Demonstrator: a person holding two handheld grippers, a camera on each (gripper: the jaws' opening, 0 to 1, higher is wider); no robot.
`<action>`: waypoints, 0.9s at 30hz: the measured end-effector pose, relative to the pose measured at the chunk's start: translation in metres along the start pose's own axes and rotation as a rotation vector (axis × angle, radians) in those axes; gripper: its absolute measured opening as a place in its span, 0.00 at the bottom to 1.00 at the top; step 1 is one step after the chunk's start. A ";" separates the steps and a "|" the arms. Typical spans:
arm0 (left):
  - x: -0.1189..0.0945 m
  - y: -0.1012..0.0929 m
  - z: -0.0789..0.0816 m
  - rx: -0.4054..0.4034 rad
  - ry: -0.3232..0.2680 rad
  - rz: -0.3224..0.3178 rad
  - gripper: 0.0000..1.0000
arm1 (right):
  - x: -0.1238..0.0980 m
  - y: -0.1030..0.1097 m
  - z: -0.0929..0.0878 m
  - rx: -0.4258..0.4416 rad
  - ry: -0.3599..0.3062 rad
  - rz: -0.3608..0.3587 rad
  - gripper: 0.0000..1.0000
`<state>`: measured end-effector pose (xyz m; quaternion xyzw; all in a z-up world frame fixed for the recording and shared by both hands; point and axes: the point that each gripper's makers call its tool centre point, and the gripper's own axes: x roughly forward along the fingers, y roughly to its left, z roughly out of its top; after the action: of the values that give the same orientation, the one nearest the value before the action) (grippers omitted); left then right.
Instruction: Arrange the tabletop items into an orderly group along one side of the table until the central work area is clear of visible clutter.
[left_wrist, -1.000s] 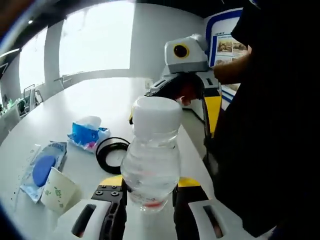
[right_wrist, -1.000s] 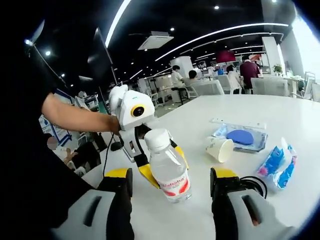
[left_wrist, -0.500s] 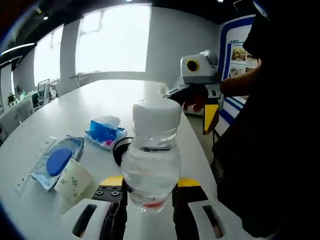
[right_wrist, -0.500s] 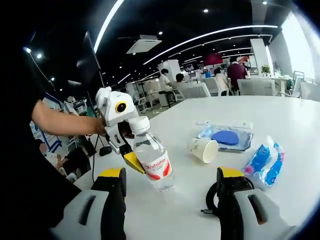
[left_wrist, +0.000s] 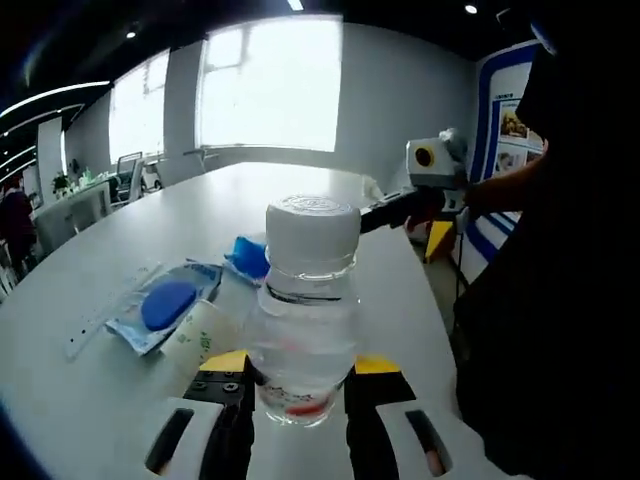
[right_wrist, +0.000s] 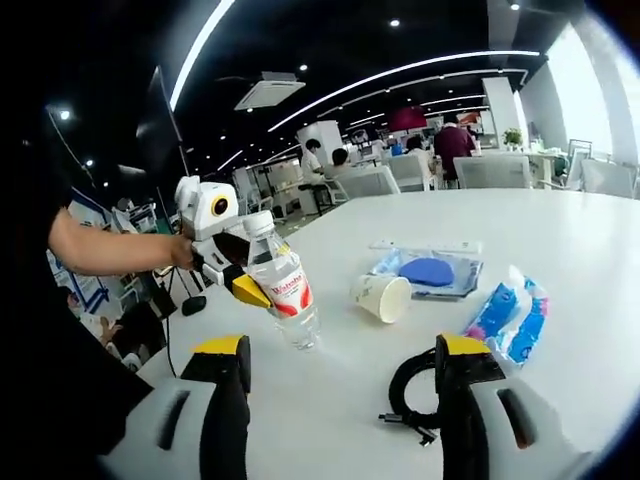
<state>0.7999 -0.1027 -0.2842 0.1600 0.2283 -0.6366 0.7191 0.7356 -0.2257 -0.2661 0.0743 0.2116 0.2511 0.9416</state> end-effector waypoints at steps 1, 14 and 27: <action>-0.002 0.003 -0.001 -0.008 -0.003 0.013 0.31 | 0.000 -0.003 0.001 0.002 -0.005 -0.014 0.74; -0.018 0.033 -0.010 -0.107 -0.022 0.141 0.31 | 0.002 -0.017 0.000 0.019 -0.004 -0.055 0.75; -0.034 0.064 -0.022 -0.194 -0.032 0.285 0.31 | 0.001 -0.043 0.002 0.045 -0.007 -0.172 0.82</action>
<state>0.8573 -0.0533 -0.2885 0.1105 0.2521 -0.5058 0.8176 0.7559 -0.2619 -0.2753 0.0779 0.2195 0.1645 0.9585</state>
